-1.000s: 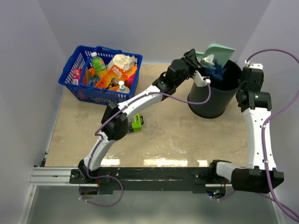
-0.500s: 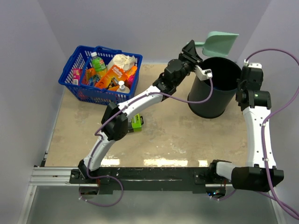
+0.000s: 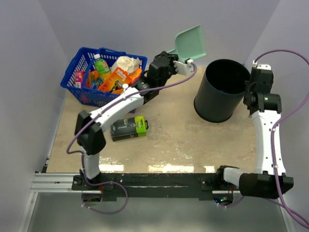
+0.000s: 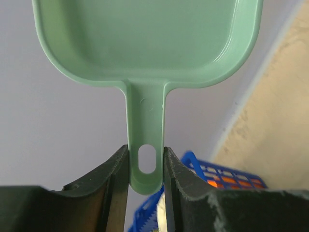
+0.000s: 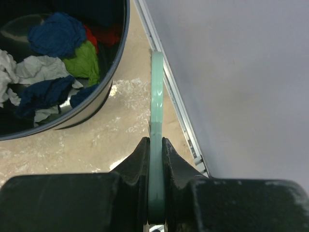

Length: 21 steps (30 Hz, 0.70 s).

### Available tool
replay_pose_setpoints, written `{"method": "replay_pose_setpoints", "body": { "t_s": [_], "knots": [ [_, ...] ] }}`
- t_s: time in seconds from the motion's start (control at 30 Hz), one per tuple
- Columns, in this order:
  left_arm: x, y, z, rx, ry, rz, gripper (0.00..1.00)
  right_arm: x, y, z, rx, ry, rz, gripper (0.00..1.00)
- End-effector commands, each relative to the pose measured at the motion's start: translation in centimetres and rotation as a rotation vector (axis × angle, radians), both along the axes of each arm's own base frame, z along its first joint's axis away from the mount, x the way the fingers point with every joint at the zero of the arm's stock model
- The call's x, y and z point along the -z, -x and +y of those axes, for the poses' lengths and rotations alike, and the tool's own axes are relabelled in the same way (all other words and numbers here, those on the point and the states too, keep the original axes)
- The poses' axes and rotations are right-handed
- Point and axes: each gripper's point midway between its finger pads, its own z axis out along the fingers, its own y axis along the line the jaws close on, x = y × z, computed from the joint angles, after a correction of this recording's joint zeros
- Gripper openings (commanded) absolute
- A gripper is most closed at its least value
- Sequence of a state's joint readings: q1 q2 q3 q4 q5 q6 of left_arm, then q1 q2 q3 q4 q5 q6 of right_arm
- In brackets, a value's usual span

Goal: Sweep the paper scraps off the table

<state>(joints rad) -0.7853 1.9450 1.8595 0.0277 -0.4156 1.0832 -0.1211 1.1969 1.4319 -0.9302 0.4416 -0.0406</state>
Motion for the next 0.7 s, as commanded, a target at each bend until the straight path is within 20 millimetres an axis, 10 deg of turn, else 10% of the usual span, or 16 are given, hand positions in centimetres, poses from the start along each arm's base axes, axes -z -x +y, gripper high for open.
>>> {"method": "replay_pose_setpoints", "body": {
  "t_s": [0.0,0.17,0.4,0.5,0.67],
  "knots": [
    [1.2,5.5,4.9,-0.016,0.093,0.254,0.0,-4.4,-0.4,0.7,-0.06,-0.005,-0.13,0.0],
    [7.4,9.6,7.1,0.0,0.096,0.542,0.0,-5.5,-0.7,3.9,-0.331,-0.015,-0.121,0.0],
    [13.3,14.6,6.9,0.121,0.045,0.822,0.0,-15.9,-1.1,6.0,-0.51,0.12,-0.444,0.0],
    [16.3,16.8,6.3,0.2,-0.027,0.96,0.0,-17.6,-0.7,11.1,-0.811,0.073,-0.496,0.0],
    [19.9,16.7,6.1,0.192,-0.026,1.055,0.0,-15.1,1.8,17.7,-1.217,0.049,-0.464,0.0]
  ]
}}
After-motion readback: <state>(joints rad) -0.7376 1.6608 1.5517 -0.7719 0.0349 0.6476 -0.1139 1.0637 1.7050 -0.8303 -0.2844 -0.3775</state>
